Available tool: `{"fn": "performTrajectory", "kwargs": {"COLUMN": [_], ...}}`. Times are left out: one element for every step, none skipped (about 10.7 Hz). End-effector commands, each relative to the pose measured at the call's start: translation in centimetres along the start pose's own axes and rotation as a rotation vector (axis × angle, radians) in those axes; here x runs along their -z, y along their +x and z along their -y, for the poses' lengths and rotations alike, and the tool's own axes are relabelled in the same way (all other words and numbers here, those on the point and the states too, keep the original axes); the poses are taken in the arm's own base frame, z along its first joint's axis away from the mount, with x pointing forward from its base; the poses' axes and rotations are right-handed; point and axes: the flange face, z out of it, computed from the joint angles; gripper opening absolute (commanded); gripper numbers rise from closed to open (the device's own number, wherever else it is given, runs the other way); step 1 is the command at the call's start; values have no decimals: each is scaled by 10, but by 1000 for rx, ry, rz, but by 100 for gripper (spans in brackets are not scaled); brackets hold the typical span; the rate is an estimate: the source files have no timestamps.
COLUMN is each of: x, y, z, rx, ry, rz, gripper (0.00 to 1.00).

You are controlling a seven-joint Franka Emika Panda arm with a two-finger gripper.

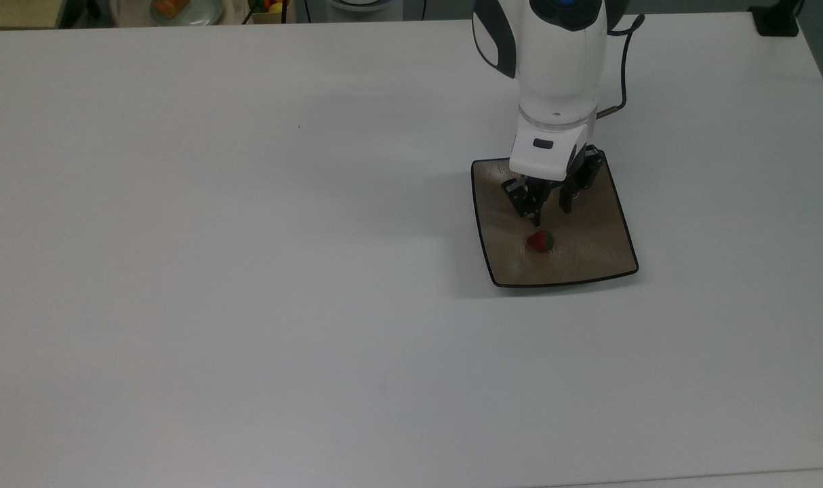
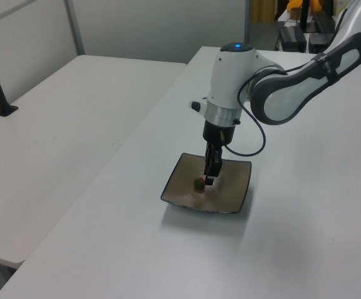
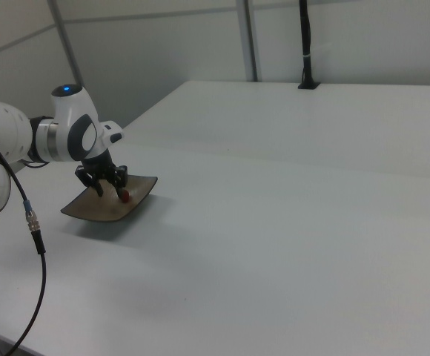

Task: Strawberries on a ceramic plate

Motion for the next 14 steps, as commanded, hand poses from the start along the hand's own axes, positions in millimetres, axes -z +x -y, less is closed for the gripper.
{"fn": "performTrajectory", "kwargs": {"x": [11, 31, 48, 71, 97, 122, 152, 179, 202, 223, 244, 261, 276, 287], "y": [-4, -2, -2, -3, -8, -15, -24, -37, -48, -61, -71, -82, -91, -96], "z": [5, 5, 0, -4, -16, -27, -44, -54, -60, -71, -78, -93, -104, -113], "rx": [1, 1, -7, -13, -33, -57, -94, -112, -130, -160, -193, -257, -314, -349], "ry": [-11, -15, -20, -29, -40, -52, -68, -83, -92, -100, -107, -119, -120, -122], "rz": [-15, -34, -38, -35, -14, 11, 33, 73, 116, 153, 174, 185, 183, 170], "gripper": [100, 100, 100, 100, 100, 100, 100, 100, 100, 100, 100, 100, 100, 100]}}
